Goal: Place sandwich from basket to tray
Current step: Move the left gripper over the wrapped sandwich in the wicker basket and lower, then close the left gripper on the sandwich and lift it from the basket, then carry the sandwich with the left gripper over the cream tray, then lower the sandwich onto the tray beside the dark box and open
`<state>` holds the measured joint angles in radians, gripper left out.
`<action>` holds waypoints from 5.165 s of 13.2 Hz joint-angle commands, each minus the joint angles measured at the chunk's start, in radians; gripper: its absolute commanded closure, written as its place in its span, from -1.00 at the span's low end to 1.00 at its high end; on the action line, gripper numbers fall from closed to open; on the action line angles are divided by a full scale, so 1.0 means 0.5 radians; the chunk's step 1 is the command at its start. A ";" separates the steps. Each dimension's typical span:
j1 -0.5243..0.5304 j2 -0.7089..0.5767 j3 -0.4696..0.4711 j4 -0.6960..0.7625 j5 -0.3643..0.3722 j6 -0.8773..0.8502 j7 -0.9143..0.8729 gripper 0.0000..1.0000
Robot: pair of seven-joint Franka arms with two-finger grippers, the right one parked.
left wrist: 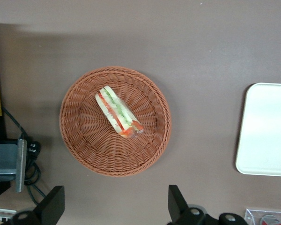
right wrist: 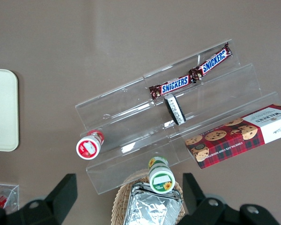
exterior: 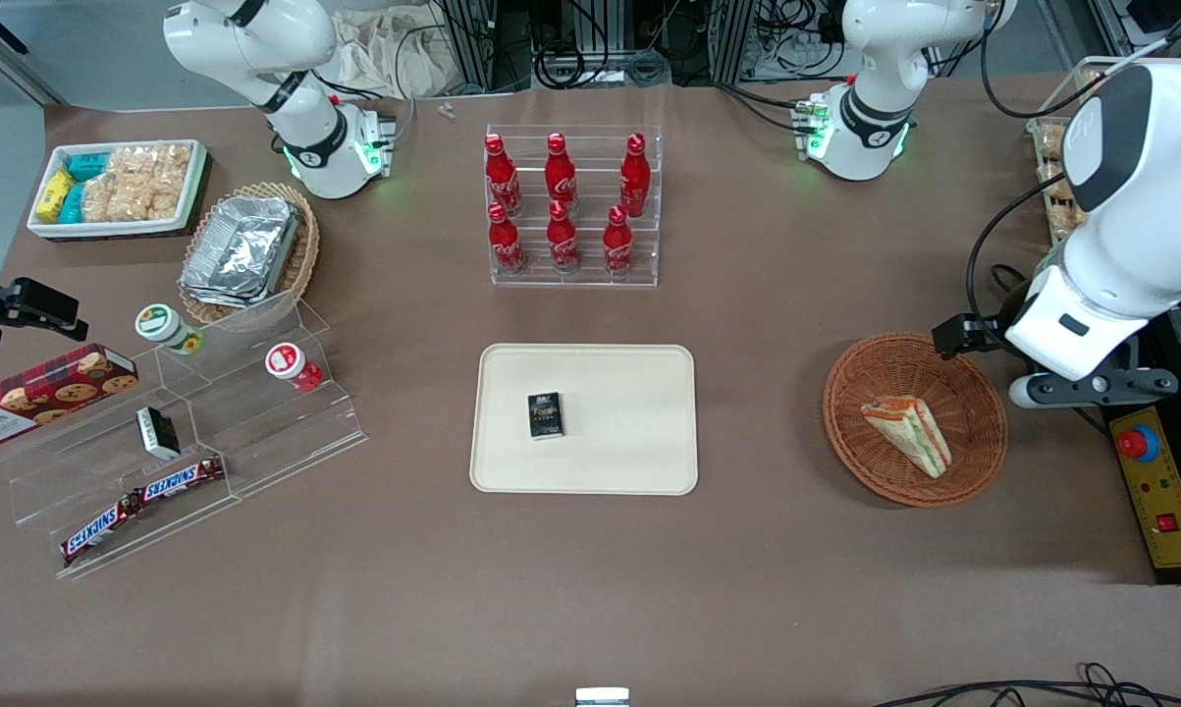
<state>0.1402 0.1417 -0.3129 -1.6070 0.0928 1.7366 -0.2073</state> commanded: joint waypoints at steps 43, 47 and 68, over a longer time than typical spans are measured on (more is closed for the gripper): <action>0.008 0.346 0.193 -0.793 0.195 1.097 -1.307 1.00; -0.105 0.223 0.092 -0.209 0.183 0.199 -1.028 1.00; -0.879 1.340 -0.187 0.477 0.192 0.715 -1.095 -1.00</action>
<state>-0.3013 0.8307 -0.4111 -1.3851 0.1757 2.1231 -0.7510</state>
